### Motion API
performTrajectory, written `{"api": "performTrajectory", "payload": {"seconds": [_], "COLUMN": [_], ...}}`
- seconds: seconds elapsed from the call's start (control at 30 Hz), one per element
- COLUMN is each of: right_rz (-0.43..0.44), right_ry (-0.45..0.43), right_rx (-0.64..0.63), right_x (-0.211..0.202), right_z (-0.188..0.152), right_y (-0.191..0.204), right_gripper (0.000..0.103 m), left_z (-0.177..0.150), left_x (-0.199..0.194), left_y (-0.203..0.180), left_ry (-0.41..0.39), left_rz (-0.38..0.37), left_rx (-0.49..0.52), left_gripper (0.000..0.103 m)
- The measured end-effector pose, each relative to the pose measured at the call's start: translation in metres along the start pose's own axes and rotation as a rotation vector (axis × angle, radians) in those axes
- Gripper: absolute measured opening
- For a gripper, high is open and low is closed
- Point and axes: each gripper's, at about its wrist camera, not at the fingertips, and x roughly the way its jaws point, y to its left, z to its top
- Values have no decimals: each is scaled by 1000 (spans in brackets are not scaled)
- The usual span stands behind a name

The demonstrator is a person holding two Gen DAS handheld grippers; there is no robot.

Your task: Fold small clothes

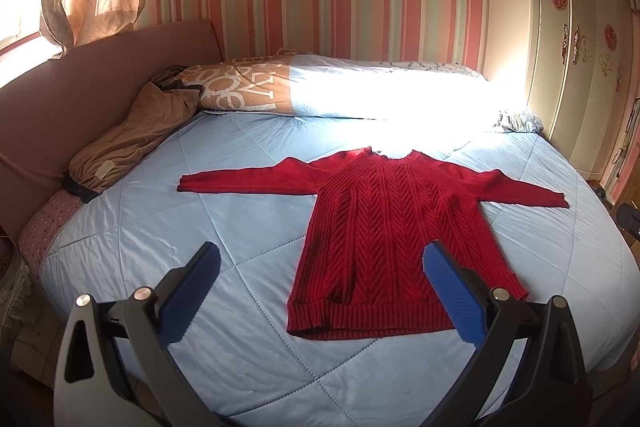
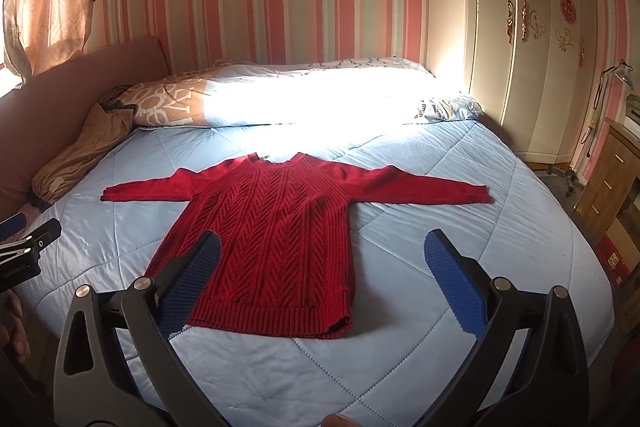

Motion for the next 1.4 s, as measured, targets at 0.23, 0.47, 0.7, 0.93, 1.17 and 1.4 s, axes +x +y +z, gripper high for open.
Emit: {"api": "performTrajectory", "payload": {"seconds": [0.23,0.47,0.7,0.93,1.17,1.4], "right_rz": [0,-6,-8,-8,-9,-12], "right_ry": [1,-3,-6,-7,-7,-10], "right_rx": [1,0,-1,1,6,12], "right_x": [0,-1,-2,-2,-2,1], "right_z": [0,1,3,3,4,4], "right_y": [0,-2,-2,-2,-4,-10], "right_gripper": [100,100,100,100,100,100], "left_z": [-1,-1,-1,1,3,8], "left_x": [0,0,-1,-2,-3,1], "left_y": [-1,-1,-1,-1,-1,-7], "left_ry": [-3,-4,-5,-6,-8,0], "left_rz": [4,3,2,2,3,5], "left_rx": [2,0,0,0,1,8], "left_gripper": [102,102,102,102,102,102]}}
